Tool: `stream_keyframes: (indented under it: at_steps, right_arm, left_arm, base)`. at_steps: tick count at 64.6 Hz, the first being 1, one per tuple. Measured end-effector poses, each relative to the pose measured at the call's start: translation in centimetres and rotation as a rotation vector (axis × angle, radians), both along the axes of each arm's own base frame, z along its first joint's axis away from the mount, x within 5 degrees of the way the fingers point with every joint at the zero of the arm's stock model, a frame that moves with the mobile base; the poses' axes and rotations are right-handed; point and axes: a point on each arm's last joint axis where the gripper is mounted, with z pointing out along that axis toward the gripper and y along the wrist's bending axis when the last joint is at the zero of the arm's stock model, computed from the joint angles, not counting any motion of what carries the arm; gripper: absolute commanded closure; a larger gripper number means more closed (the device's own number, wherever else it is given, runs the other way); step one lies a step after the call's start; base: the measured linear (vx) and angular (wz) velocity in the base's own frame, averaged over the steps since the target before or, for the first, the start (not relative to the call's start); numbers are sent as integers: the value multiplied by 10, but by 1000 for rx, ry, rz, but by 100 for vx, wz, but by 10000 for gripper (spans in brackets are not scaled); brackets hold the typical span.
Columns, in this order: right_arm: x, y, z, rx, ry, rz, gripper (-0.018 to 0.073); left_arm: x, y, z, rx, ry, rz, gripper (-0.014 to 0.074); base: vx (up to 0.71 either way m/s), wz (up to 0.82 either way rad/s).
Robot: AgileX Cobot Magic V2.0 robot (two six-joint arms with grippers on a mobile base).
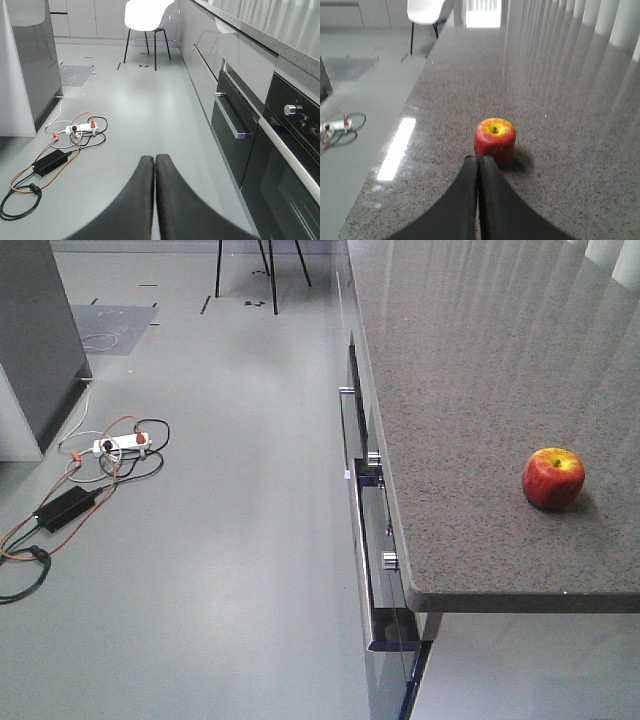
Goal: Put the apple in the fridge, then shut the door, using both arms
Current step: 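Move the right gripper toward the red-yellow apple on the counter, then lower the open right gripper over the apple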
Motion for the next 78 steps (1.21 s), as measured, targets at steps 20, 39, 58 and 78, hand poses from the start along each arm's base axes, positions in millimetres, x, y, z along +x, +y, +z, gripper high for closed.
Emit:
stream_keyframes:
  at_steps: [20, 39, 58, 78]
  right_arm:
    - [48, 1, 1, 9, 168, -6, 568]
    - [50, 1, -1, -3, 176, -5, 560]
    - [50, 1, -1, -7, 178, -5, 315]
    - [49, 0, -4, -18, 217, -9, -171]
  left_arm:
    - [0, 0, 0, 0, 0, 0, 601]
    - [0, 0, 0, 0, 0, 0, 601]
    - [0, 0, 0, 0, 0, 0, 601]
    - [0, 0, 0, 0, 0, 0, 601]
  base:
    - [0, 0]
    - [0, 0]
    - [0, 0]
    - [0, 0]
